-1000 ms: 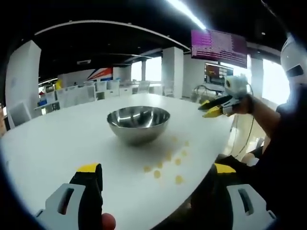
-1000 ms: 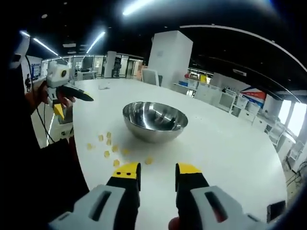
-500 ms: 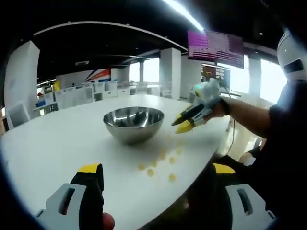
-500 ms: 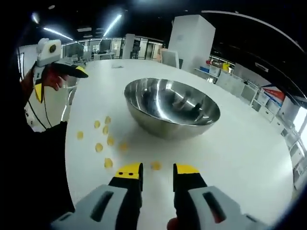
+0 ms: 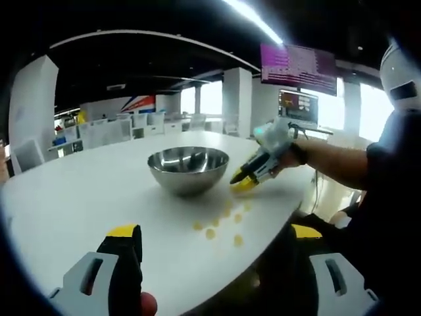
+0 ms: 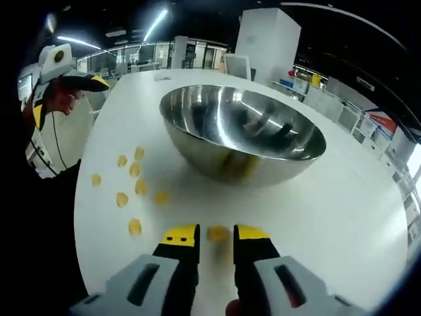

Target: Pick up the QQ candy scattered on the table and place it into the stainless steel bowl on the table

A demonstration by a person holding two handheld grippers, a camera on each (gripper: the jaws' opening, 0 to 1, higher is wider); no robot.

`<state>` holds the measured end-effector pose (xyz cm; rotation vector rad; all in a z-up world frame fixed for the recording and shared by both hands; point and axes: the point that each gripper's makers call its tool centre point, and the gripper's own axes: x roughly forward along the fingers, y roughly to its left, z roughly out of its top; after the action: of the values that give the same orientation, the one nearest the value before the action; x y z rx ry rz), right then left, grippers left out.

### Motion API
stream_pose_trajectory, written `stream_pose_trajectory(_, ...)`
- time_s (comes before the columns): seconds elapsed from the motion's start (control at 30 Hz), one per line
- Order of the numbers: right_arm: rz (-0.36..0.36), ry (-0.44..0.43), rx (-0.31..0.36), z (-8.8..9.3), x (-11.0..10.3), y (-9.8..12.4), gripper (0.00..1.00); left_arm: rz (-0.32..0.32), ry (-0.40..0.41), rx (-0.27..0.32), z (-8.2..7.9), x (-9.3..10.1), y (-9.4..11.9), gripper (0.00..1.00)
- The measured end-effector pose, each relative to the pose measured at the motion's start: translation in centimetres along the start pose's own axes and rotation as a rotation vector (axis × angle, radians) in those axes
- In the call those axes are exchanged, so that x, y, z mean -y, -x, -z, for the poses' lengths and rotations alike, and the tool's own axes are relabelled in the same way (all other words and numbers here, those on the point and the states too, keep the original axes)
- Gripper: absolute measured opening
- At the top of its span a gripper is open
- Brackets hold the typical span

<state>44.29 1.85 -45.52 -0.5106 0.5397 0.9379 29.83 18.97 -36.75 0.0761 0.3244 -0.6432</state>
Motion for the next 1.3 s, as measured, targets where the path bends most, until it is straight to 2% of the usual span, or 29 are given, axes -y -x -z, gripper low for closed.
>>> stream_pose_trajectory(0.47, 0.002, -0.019, -0.016, 0.5, -0.1, 0.0, 0.15, -0.004, 0.009, 0.001, 0.3, -0.2, 0.0, 0.91)
stream_pose_trajectory(0.63, 0.009, -0.032, -0.015, 0.7, 0.1, 0.0, 0.09, -0.006, 0.01, -0.002, 0.4, -0.2, 0.0, 0.91)
stream_pose_trajectory(0.97, 0.023, -0.051, 0.027, -0.1, 0.6, 0.6, 0.07, -0.005, 0.011, -0.005, 0.4, 0.0, -0.2, 0.91)
stream_pose_trajectory(1.13, 0.029, -0.054, 0.073, -1.3, 0.3, 2.3, 0.07, -0.002, 0.011, -0.005, 0.4, 0.1, -0.4, 0.91)
stream_pose_trajectory(1.3, 0.051, -0.064, 0.157, -2.9, -0.4, 5.5, 0.07, -0.001, 0.01, -0.004, 0.3, 0.2, -0.7, 0.91)
